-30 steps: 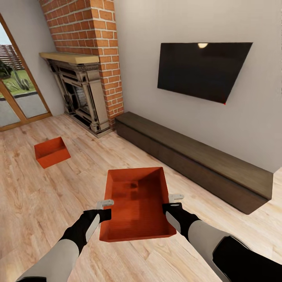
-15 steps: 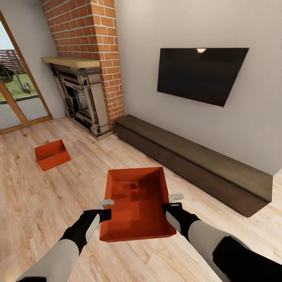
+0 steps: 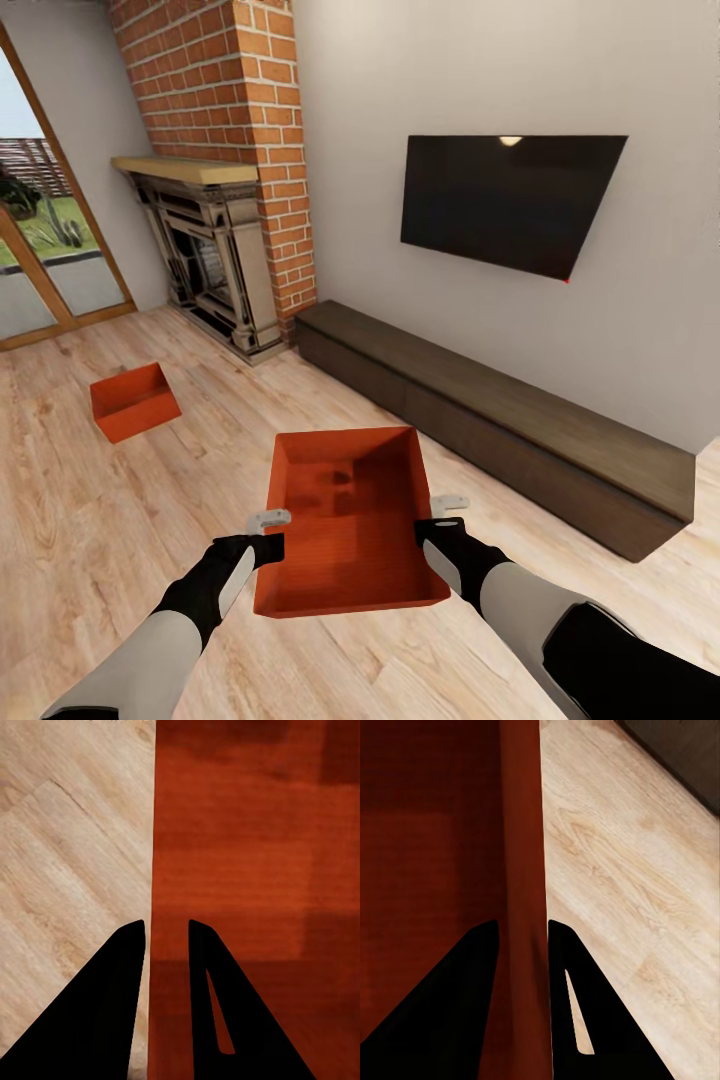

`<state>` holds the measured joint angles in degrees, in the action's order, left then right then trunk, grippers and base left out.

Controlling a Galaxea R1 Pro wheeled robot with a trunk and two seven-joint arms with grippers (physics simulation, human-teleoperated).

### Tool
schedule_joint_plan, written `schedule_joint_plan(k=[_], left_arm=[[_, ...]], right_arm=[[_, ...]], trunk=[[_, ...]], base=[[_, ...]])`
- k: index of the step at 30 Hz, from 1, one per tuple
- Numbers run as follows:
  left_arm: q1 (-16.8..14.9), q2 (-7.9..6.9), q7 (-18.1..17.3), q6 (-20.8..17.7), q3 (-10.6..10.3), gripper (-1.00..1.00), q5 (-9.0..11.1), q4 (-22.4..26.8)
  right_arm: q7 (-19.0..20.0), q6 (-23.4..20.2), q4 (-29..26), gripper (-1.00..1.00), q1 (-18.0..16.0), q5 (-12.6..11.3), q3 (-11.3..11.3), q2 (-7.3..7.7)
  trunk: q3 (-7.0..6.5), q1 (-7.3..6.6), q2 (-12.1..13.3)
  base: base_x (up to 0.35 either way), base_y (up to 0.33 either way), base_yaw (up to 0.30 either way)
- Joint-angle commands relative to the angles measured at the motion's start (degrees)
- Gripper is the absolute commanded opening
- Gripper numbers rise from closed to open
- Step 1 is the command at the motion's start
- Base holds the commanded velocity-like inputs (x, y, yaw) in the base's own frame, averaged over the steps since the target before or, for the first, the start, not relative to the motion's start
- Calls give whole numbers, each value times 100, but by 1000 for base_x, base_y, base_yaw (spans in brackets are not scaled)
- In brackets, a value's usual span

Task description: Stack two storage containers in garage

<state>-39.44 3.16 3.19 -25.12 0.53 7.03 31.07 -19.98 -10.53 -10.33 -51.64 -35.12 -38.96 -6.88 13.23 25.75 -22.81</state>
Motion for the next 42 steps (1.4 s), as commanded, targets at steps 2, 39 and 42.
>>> schedule_joint_plan(k=[2,39,42], left_arm=[[-2,0,305,-46,47,-100,-88,-4],[-2,0,305,-46,48,-100,-88,-4],[-2,0,305,-46,46,-100,-88,-4]], right_arm=[[-6,-28,-102,-100,-4,23,-68,2],[-6,-28,-101,-100,-4,25,-68,0],[-6,-28,-101,-100,-4,23,-68,2]], trunk=[[-7,3,-11],[-337,3,-11],[-363,3,-11]], base=[[0,0,0],[0,0,0],[0,0,0]])
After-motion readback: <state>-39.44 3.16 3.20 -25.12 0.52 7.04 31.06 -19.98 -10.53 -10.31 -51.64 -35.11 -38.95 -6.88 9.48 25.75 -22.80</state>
